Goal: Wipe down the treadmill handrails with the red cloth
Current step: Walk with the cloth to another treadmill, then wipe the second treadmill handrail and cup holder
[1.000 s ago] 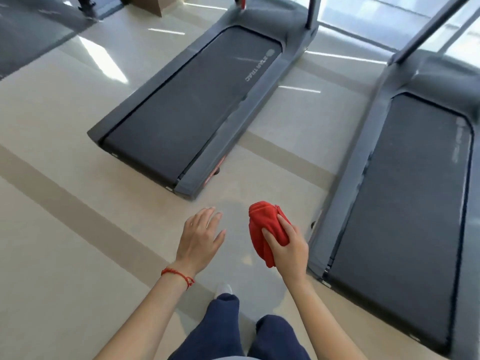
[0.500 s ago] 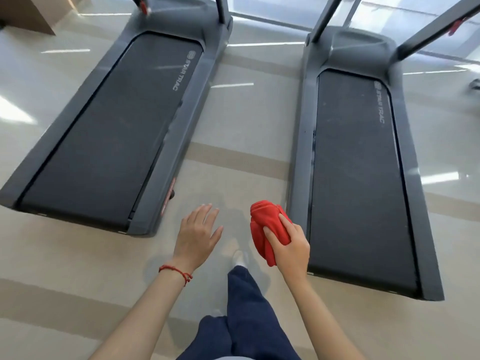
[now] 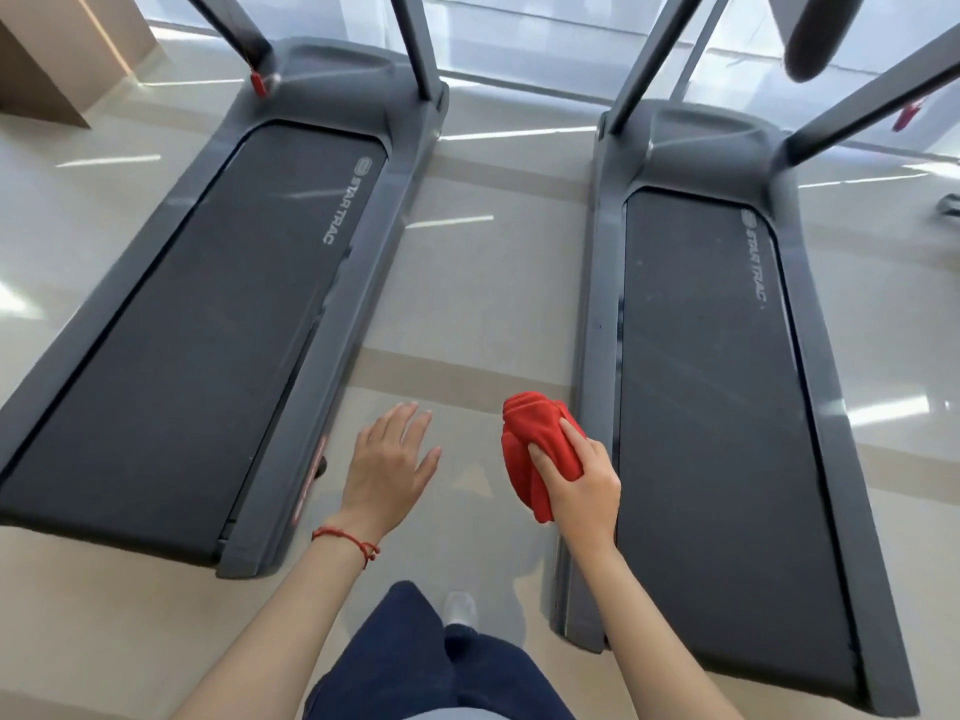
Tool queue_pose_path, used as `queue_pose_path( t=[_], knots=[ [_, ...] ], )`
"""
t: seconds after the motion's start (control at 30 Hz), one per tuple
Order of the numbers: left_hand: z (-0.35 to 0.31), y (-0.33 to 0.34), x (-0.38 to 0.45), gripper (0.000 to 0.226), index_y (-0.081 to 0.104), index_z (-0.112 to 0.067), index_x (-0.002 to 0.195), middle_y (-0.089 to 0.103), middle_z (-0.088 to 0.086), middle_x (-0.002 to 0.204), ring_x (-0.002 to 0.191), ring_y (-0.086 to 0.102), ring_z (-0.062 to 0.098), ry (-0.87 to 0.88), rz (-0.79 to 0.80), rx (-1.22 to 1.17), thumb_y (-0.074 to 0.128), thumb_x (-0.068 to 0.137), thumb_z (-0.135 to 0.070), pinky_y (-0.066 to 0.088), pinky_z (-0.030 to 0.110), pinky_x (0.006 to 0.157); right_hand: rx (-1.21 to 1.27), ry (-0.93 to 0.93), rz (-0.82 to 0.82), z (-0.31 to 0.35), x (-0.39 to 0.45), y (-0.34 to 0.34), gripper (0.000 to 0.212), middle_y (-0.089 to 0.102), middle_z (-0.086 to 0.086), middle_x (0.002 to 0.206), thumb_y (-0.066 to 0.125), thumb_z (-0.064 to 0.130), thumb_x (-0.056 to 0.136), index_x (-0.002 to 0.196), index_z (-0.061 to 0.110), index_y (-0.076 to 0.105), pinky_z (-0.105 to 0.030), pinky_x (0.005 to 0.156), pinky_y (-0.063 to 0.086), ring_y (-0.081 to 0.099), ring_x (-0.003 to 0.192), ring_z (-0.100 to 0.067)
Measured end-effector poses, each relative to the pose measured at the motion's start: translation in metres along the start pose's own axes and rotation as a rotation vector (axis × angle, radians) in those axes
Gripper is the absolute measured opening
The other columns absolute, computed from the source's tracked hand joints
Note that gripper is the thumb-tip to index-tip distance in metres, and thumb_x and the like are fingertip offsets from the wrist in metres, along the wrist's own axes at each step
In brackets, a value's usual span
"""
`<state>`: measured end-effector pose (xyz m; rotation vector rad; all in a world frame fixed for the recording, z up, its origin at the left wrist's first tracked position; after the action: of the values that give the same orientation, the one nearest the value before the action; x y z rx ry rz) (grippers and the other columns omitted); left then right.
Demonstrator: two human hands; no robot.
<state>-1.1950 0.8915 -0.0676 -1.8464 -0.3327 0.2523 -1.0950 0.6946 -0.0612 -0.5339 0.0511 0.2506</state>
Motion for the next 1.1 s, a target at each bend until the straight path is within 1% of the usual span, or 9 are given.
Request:
queue_pose_path(
  t=[0.1, 0.23, 0.33, 0.5, 0.67, 0.8, 0.87, 1.0, 1.1],
  knots=[
    [0.0, -0.005, 0.04, 0.062, 0.059, -0.003, 0.117, 0.061, 0.018, 0.117, 0.109, 0.058, 0.034, 0.027, -0.006, 0.005, 0.019, 0.097, -0.046, 0.048, 0.047, 0.088, 0.008, 0.001, -0.026, 0.011, 0.035, 0.002, 0.048, 0.058, 0.004, 0.108, 0.071, 0.033, 0.078, 0.123, 0.027, 0.057, -0.023, 0.083, 0.039, 0.056, 0.093, -0.011],
    [0.003, -0.007, 0.098, 0.053, 0.06, -0.001, 0.115, 0.062, 0.019, 0.115, 0.107, 0.059, 0.035, 0.072, -0.012, 0.005, 0.033, 0.09, -0.039, 0.049, 0.048, 0.086, 0.006, 0.006, -0.072, 0.022, 0.082, 0.009, 0.046, 0.057, 0.007, 0.103, 0.071, 0.033, 0.078, 0.122, 0.028, 0.057, -0.022, 0.081, 0.039, 0.055, 0.089, -0.008],
    [0.012, -0.005, 0.148, 0.05, 0.06, -0.002, 0.115, 0.062, 0.018, 0.115, 0.107, 0.059, 0.034, 0.108, -0.01, -0.013, 0.035, 0.089, -0.037, 0.048, 0.047, 0.087, 0.0, 0.013, -0.107, 0.03, 0.123, 0.018, 0.047, 0.057, 0.006, 0.103, 0.071, 0.033, 0.078, 0.122, 0.026, 0.058, -0.021, 0.08, 0.039, 0.056, 0.089, -0.008],
    [0.024, -0.011, 0.235, 0.047, 0.057, -0.004, 0.115, 0.061, 0.017, 0.114, 0.105, 0.059, 0.033, 0.179, -0.002, -0.025, 0.036, 0.088, -0.038, 0.051, 0.044, 0.083, 0.01, 0.046, -0.17, 0.05, 0.192, 0.032, 0.046, 0.059, 0.004, 0.104, 0.07, 0.033, 0.078, 0.122, 0.026, 0.057, -0.023, 0.081, 0.042, 0.057, 0.091, -0.012],
    [0.024, -0.022, 0.307, 0.044, 0.051, -0.007, 0.117, 0.061, 0.017, 0.113, 0.103, 0.059, 0.033, 0.271, -0.012, -0.024, 0.037, 0.088, -0.038, 0.053, 0.043, 0.08, 0.018, 0.062, -0.217, 0.07, 0.249, 0.037, 0.047, 0.06, 0.002, 0.105, 0.071, 0.032, 0.078, 0.122, 0.026, 0.057, -0.018, 0.078, 0.038, 0.057, 0.091, -0.012],
    [0.014, -0.024, 0.351, 0.048, 0.058, -0.004, 0.115, 0.061, 0.017, 0.115, 0.103, 0.059, 0.034, 0.313, 0.006, -0.02, 0.037, 0.088, -0.038, 0.052, 0.043, 0.08, 0.01, 0.069, -0.267, 0.08, 0.281, 0.029, 0.048, 0.058, 0.006, 0.103, 0.071, 0.031, 0.078, 0.123, 0.025, 0.057, -0.003, 0.071, 0.036, 0.054, 0.089, -0.007],
    [0.004, -0.025, 0.366, 0.048, 0.059, -0.004, 0.115, 0.061, 0.017, 0.115, 0.103, 0.059, 0.034, 0.343, 0.001, -0.015, 0.038, 0.088, -0.037, 0.051, 0.043, 0.079, 0.005, 0.074, -0.291, 0.082, 0.294, 0.021, 0.049, 0.056, 0.007, 0.103, 0.071, 0.031, 0.077, 0.123, 0.025, 0.057, 0.0, 0.07, 0.035, 0.053, 0.089, -0.006],
    [-0.023, -0.021, 0.39, 0.049, 0.061, -0.003, 0.114, 0.061, 0.017, 0.115, 0.101, 0.06, 0.034, 0.399, -0.001, -0.026, 0.038, 0.088, -0.037, 0.052, 0.042, 0.077, 0.009, 0.088, -0.32, 0.08, 0.316, 0.002, 0.048, 0.057, 0.007, 0.104, 0.072, 0.032, 0.077, 0.122, 0.027, 0.057, -0.002, 0.074, 0.034, 0.053, 0.09, -0.006],
    [-0.049, -0.019, 0.406, 0.051, 0.061, -0.003, 0.114, 0.062, 0.017, 0.114, 0.101, 0.059, 0.033, 0.432, -0.028, -0.027, 0.035, 0.091, -0.041, 0.052, 0.041, 0.075, 0.021, 0.071, -0.332, 0.076, 0.33, -0.018, 0.047, 0.06, 0.005, 0.105, 0.072, 0.033, 0.076, 0.121, 0.027, 0.058, -0.013, 0.081, 0.037, 0.055, 0.093, -0.007]
  ],
)
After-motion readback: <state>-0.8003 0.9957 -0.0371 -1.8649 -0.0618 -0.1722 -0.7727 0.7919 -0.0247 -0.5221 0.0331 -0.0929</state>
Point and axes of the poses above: each hand's wrist, its own x-axis towards the middle knuckle, its own y-axis out of the palm, z = x × y, the point moved 2 cm from there along x, towards the middle knuckle
